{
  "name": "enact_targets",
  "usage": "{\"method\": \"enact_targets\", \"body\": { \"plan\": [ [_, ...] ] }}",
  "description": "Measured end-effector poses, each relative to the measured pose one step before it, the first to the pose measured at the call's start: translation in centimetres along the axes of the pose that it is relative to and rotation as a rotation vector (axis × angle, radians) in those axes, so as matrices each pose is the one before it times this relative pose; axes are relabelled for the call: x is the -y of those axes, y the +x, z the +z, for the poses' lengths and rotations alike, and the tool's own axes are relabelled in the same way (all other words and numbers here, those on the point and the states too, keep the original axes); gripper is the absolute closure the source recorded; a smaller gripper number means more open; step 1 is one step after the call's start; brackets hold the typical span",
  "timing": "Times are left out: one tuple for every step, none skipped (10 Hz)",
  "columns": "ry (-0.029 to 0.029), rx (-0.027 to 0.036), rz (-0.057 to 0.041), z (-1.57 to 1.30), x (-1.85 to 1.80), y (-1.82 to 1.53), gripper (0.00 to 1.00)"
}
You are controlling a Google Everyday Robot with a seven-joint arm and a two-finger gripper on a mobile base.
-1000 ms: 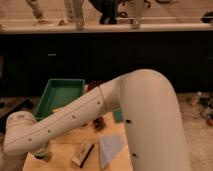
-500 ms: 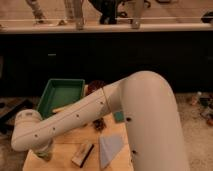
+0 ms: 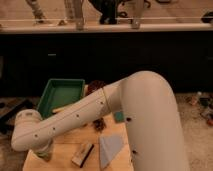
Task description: Stack cups on top of each other
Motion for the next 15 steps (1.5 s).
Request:
{"method": "enact_targets", "body": {
  "plan": [
    [-0.00022,-0.00012,0.00005,-0.001,-0.007,0.004,0.97],
    [-0.00013,-0.00012,0.00008,0.001,-0.005,0.005,0.97],
    [-0.00011,-0.00007,0.00001,0.000,-0.003,0.003,0.97],
    [-0.00002,-0.00002,0.00007,-0.001,0.001,0.001,1.00],
    [-0.00015,-0.00008,0.00014,0.002,-0.005,0.005,0.99],
    [0.00000,-0.00005,-0.00003,-0.002,0.000,0.000,0.94],
    [-0.00027,0.00050,0.00006,0.025,-0.007,-0.010,0.83],
    [0.00005,-0.00008,-0.00005,-0.003,0.003,0.002,0.74],
    [0.00002,-0.00004,0.00004,-0.001,0.000,0.002,0.64],
    [-0.00006,0.00009,0.00001,0.002,-0.002,-0.001,0.52],
    [0.00002,0.00001,0.00003,0.000,0.000,0.000,0.44],
    [-0.00005,-0.00007,-0.00004,-0.001,-0.001,0.001,0.34],
    [0.00001,-0.00006,0.00006,-0.001,0.001,0.003,0.25],
    [-0.00004,0.00007,-0.00003,0.003,-0.002,-0.003,0.20],
    [-0.00014,-0.00020,-0.00006,-0.001,-0.003,0.004,0.20]
  ]
}}
